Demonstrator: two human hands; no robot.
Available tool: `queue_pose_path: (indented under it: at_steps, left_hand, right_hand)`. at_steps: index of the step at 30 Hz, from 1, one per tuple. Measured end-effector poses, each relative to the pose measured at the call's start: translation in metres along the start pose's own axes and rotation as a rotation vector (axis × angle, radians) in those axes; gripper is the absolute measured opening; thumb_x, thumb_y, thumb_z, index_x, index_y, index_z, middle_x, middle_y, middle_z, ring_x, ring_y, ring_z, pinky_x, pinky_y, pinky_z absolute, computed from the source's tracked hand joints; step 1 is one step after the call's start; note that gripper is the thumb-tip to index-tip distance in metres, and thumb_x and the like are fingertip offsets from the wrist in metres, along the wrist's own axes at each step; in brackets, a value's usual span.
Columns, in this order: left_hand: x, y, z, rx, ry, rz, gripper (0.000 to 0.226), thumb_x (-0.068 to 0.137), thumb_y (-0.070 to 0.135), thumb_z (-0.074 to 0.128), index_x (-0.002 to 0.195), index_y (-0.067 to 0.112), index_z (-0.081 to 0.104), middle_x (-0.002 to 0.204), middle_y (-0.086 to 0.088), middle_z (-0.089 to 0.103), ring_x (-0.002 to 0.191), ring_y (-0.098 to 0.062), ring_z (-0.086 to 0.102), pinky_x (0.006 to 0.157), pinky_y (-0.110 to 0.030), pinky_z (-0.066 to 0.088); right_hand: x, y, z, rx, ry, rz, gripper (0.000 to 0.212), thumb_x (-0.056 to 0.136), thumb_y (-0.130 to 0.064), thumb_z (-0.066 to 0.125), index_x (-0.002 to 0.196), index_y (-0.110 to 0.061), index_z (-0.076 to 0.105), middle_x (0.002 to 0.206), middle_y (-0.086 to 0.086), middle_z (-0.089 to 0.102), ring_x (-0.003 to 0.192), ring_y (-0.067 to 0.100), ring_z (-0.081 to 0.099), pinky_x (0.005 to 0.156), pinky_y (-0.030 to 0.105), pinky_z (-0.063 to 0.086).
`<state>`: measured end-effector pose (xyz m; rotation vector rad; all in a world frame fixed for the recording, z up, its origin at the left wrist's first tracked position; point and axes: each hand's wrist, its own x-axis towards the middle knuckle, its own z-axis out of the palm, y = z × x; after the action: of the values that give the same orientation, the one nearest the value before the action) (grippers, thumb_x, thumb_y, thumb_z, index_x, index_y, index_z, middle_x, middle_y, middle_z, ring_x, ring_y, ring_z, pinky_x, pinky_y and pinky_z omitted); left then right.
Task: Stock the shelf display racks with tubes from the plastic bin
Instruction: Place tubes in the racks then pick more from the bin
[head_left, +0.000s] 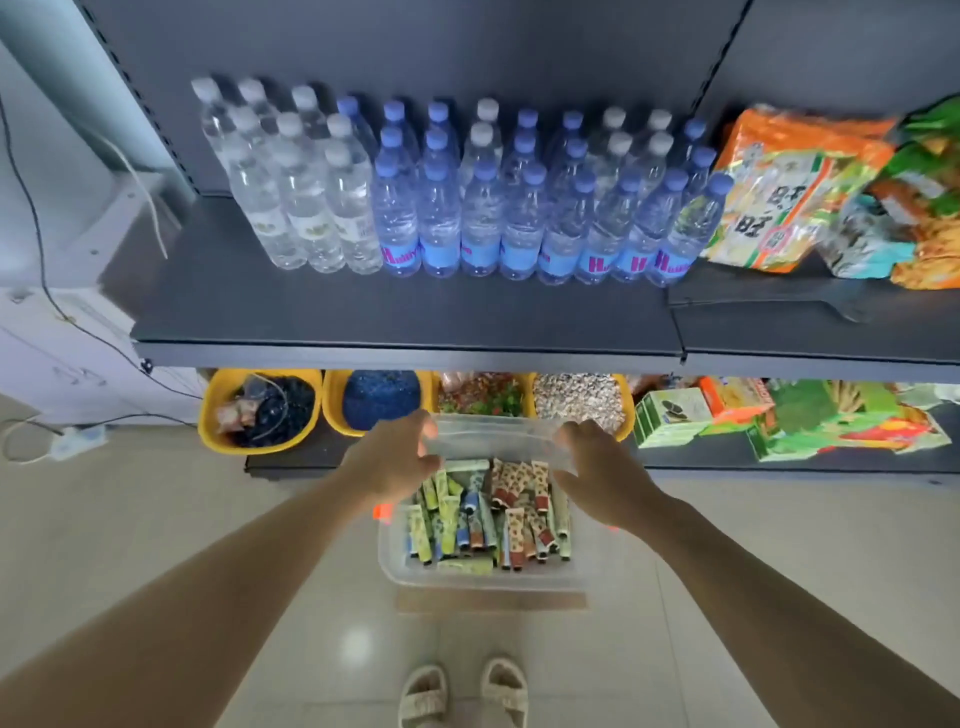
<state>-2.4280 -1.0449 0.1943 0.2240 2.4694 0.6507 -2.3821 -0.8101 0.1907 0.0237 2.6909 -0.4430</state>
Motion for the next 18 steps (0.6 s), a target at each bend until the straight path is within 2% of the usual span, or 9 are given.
queue_pose_path:
  at_steps: [7, 10, 14, 18]
  left_hand:
    - [0.044, -0.055, 0.098, -0.028, -0.092, -0.162, 0.033, 0.088, 0.023, 0.058, 0.12, 0.013, 0.051, 0.107, -0.006, 0.066, 0.1, -0.023, 0.061, 0.087, -0.034, 0.049]
    - [0.074, -0.079, 0.15, -0.056, -0.123, -0.235, 0.038, 0.086, 0.022, 0.059, 0.121, 0.011, 0.05, 0.106, -0.009, 0.068, 0.101, -0.026, 0.062, 0.087, -0.037, 0.051]
    - [0.113, -0.104, 0.214, -0.088, -0.147, -0.315, 0.044, 0.084, 0.019, 0.061, 0.124, 0.007, 0.047, 0.114, -0.014, 0.064, 0.106, -0.029, 0.059, 0.087, -0.035, 0.05]
    - [0.152, -0.122, 0.261, -0.099, -0.136, -0.376, 0.05, 0.085, 0.017, 0.061, 0.128, 0.005, 0.04, 0.12, -0.017, 0.058, 0.11, -0.033, 0.056, 0.085, -0.036, 0.048]
  right_hand:
    - [0.036, 0.052, 0.093, 0.008, -0.18, 0.091, 0.038, 0.091, -0.024, 0.055, 0.124, -0.008, 0.046, 0.117, 0.013, 0.054, 0.108, 0.027, 0.055, 0.084, 0.032, 0.046]
    - [0.06, 0.073, 0.14, 0.04, -0.223, 0.097, 0.037, 0.091, -0.024, 0.057, 0.123, -0.007, 0.049, 0.115, 0.013, 0.057, 0.108, 0.028, 0.056, 0.082, 0.031, 0.045]
    - [0.092, 0.096, 0.201, 0.086, -0.241, 0.098, 0.039, 0.09, -0.02, 0.056, 0.126, -0.007, 0.048, 0.116, 0.013, 0.06, 0.107, 0.029, 0.058, 0.08, 0.03, 0.046]
    - [0.118, 0.113, 0.251, 0.094, -0.254, 0.099, 0.04, 0.088, -0.016, 0.058, 0.126, -0.008, 0.047, 0.11, 0.013, 0.06, 0.1, 0.029, 0.06, 0.069, 0.027, 0.041]
